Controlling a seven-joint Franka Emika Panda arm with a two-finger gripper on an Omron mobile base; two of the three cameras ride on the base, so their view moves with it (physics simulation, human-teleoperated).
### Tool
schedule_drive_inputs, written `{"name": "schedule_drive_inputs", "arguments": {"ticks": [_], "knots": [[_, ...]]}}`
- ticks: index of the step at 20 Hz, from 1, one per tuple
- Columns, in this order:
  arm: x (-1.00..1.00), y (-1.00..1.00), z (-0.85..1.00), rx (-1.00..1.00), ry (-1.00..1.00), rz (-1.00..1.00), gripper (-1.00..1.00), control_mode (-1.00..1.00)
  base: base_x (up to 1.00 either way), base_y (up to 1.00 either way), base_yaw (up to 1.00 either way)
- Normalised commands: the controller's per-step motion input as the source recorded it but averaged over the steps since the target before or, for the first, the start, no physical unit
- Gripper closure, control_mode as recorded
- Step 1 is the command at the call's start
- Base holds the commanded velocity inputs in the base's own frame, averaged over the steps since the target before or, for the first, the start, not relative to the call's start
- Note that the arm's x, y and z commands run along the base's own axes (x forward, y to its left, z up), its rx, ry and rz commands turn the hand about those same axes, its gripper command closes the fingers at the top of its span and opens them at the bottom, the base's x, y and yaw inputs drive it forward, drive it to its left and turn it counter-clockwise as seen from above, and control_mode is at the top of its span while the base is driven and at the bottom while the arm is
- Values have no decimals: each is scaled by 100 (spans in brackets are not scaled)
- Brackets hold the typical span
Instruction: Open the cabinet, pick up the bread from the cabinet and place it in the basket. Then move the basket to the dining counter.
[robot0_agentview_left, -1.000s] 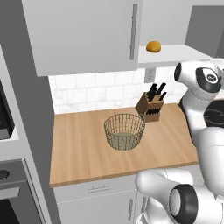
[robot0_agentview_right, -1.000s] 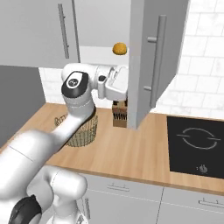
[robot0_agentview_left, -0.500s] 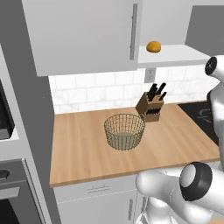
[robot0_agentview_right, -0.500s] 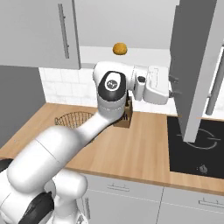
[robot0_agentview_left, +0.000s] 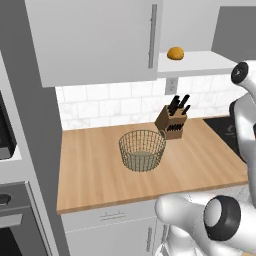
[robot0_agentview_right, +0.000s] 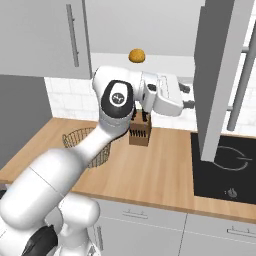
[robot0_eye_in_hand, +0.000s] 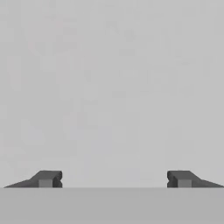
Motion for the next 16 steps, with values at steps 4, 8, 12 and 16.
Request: {"name": "schedule_drive_inputs", "arguments": {"ticks": [4,8,12,16], "knots": [[-15,100,0,1,4,43,-100,-100,0,0,0],[-1,86,0,9,7,58,-100,-100,0,0,0],[20,56,0,15,11,60,-100,-100,0,0,0],[25,45,8,19,12,59,-100,-100,0,0,0]]}}
